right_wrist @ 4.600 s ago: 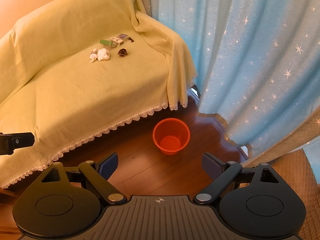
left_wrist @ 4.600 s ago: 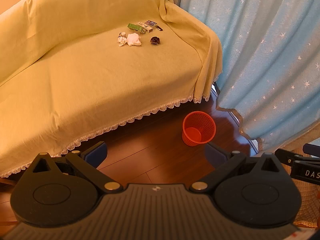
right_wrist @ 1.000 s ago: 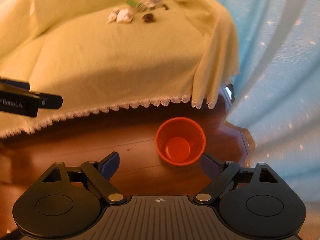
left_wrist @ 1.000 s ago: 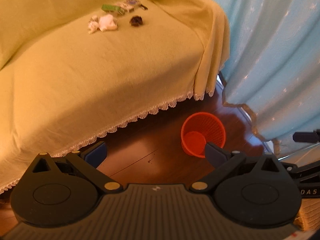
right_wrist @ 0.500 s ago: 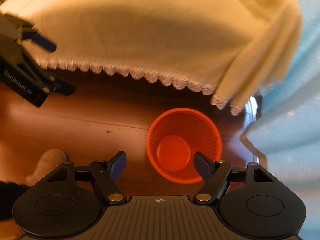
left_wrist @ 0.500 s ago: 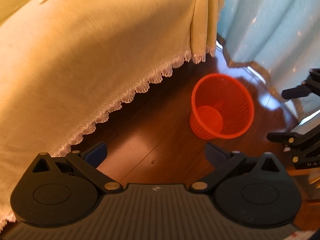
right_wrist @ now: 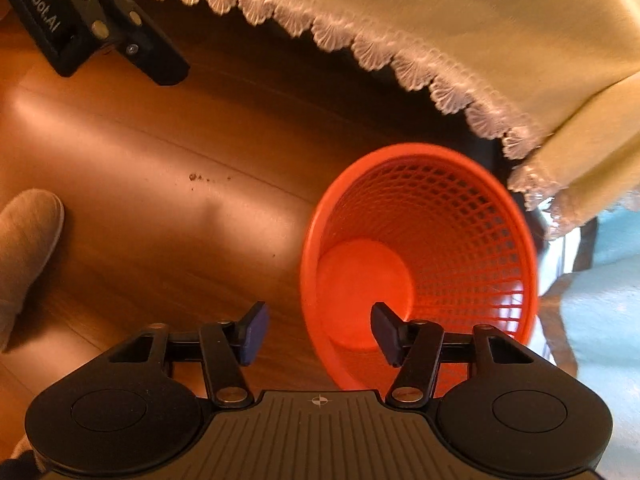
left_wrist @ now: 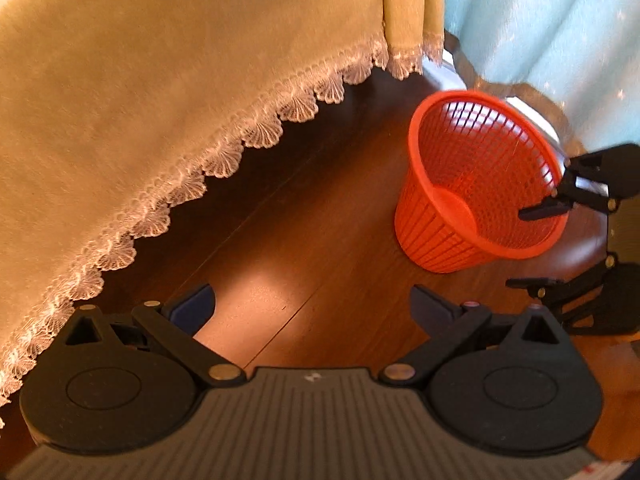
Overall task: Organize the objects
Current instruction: 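Close the right tool on the wastebasket rim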
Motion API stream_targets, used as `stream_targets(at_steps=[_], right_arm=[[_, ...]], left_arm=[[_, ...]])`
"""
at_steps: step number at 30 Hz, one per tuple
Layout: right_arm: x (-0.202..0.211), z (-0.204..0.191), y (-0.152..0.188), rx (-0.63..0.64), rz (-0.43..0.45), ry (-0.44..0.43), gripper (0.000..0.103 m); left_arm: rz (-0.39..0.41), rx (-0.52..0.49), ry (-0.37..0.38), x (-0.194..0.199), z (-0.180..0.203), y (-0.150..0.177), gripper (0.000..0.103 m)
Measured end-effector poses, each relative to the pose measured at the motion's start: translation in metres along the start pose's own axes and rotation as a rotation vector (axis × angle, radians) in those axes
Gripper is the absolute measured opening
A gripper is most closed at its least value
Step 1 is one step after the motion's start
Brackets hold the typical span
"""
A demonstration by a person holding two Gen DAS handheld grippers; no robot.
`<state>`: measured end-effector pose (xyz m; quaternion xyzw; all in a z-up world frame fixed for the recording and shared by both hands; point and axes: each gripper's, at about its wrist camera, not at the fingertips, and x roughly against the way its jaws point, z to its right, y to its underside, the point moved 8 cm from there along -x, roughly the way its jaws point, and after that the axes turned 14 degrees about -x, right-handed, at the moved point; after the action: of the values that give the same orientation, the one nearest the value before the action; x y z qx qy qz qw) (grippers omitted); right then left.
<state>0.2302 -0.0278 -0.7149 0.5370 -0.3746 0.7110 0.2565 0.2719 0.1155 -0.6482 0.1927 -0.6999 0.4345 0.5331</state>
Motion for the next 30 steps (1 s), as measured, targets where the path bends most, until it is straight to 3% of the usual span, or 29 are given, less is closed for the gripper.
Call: stream_targets(at_steps=[5, 16, 30], right_arm=[[-0.023, 0.003, 0.002, 0.019, -0.006, -0.017, 0.046], [-0.054, -0.004, -0.001, 0.078, -0.009, -0.022, 0.029], [-0.058, -0.006, 0.001, 0.148, -0.033, 0.001, 0.003]], left_arm=[[-0.027, 0.003, 0.028, -0.023, 0.005, 0.008, 0.101], [-0.001, -0.011, 0.024, -0.036, 0.0, -0.004, 0.1], [-0.004, 0.021, 0.034, -0.036, -0.006, -0.002, 0.099]])
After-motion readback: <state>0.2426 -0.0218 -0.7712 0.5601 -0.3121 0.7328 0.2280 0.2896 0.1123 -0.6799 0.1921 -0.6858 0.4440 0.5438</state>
